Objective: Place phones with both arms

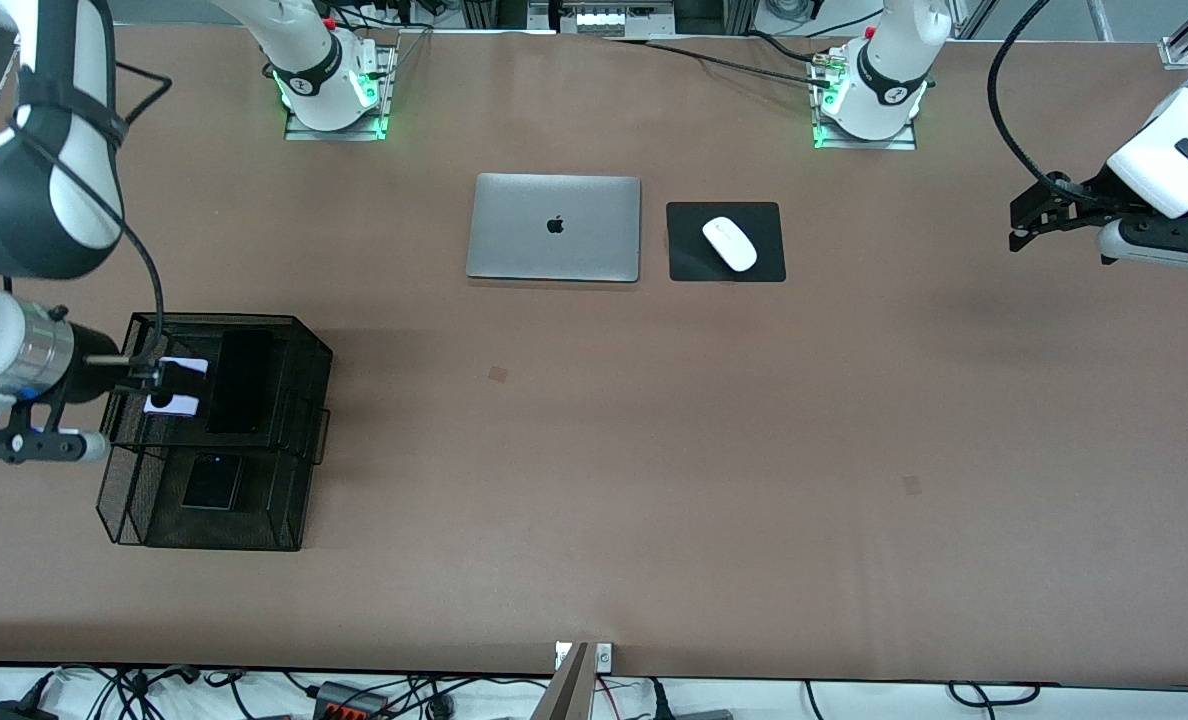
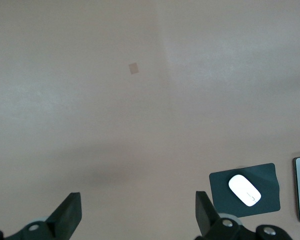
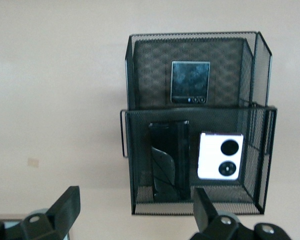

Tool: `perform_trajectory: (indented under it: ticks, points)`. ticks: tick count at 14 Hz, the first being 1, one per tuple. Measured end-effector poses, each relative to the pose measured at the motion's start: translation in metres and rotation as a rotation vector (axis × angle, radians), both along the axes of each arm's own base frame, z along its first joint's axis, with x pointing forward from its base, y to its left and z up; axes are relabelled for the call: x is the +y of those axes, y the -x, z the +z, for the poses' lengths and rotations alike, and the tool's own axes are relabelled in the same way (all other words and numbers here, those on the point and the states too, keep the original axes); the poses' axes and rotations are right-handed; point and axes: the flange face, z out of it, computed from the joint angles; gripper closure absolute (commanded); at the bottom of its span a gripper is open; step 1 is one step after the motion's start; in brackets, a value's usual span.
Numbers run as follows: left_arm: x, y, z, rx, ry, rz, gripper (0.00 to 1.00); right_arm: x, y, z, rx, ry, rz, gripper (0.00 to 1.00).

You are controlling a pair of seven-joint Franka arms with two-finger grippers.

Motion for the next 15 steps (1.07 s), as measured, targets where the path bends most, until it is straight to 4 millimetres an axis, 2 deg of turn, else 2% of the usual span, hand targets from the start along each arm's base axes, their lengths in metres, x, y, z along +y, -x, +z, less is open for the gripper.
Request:
perform_trajectory:
  ticks: [3,6,9,11,15]
  points:
    - [0.000,0.000,0.000,-0.001,0.000,0.000,0.00,-0.011,0.014,0.019,-0.012,-0.010,-0.013,0.00]
    - [0.000,0.000,0.000,-0.001,0.000,0.000,0.00,-0.023,0.017,0.026,-0.021,-0.013,-0.022,0.00]
    - [0.000,0.000,0.001,-0.001,0.000,0.000,0.00,-0.046,0.023,0.040,-0.042,-0.042,-0.028,0.00]
    - [0.000,0.000,0.001,-0.001,0.000,-0.001,0.00,-0.061,0.033,0.049,-0.048,-0.030,-0.022,0.00]
    - [0.000,0.000,0.001,-0.001,0.000,-0.001,0.00,-0.064,0.056,0.042,-0.072,-0.008,0.002,0.00]
